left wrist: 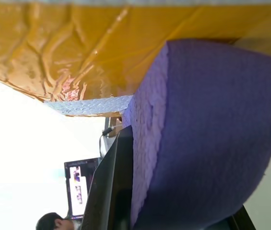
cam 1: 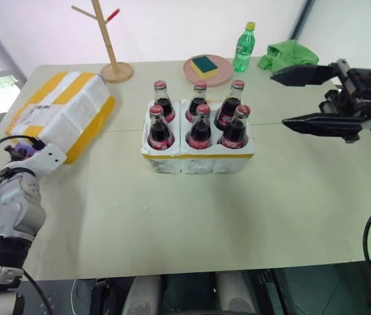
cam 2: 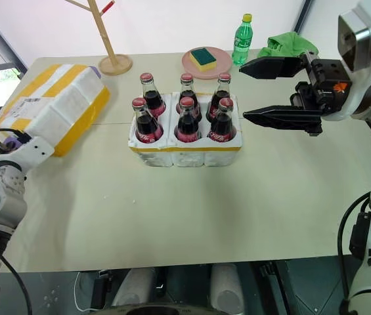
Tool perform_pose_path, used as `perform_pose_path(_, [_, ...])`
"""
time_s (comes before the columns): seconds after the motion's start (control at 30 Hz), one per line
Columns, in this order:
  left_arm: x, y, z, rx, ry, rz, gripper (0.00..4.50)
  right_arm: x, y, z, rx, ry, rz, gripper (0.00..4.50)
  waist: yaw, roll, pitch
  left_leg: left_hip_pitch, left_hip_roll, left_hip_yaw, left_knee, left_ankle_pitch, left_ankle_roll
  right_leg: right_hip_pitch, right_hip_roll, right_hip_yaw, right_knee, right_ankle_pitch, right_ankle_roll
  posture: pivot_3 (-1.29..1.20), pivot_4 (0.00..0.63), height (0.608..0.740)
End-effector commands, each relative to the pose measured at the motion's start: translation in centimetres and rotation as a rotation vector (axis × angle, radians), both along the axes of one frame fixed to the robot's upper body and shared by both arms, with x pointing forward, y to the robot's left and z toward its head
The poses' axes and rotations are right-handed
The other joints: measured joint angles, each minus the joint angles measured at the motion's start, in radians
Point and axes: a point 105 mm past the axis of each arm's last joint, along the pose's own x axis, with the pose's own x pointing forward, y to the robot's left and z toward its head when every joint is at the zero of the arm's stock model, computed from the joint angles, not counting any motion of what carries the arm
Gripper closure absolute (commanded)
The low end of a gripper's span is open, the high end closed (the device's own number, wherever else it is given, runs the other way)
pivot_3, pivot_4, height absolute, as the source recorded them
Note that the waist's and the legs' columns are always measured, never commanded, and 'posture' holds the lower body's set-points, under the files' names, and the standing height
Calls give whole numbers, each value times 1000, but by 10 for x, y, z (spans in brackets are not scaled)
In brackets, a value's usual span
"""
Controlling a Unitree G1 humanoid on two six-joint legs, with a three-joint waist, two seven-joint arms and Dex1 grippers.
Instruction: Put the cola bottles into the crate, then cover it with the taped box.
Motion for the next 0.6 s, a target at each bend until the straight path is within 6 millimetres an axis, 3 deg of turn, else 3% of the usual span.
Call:
perform_pose_path(0.03, [-5,17,41,61,-67,-9,4080,1,-11,4,-7,-42,-57,0,1,0,0,0,0,0,0,0,0,0,0,0,0,0,0,0,150,740])
perform_pose_path(0.1, [-6,20,59,90,-84,-40,4080,5,-15,2,-11,-36,-83,0,2,0,0,0,0,0,0,0,0,0,0,0,0,0,0,0,150,740])
perform_pose_path(0.33, [-9,15,147,205,-191,-213,4080,18,-38,-4,0,28,-176,0,7,-1,0,-1,0,0,0,0,0,0,0,0,-1,0,-1,0,150,740])
perform_pose_path(0.47, [-7,7,178,214,-244,-266,4080,19,-47,-3,13,47,-204,0,4,0,0,-1,0,1,0,0,0,0,-1,0,-2,0,-1,0,150,740])
perform_pose_path(0.6, [6,-27,203,131,-312,-413,4080,27,-54,-10,-12,2,-274,0,2,-1,0,-1,0,1,0,0,0,0,0,0,-1,0,0,0,150,740])
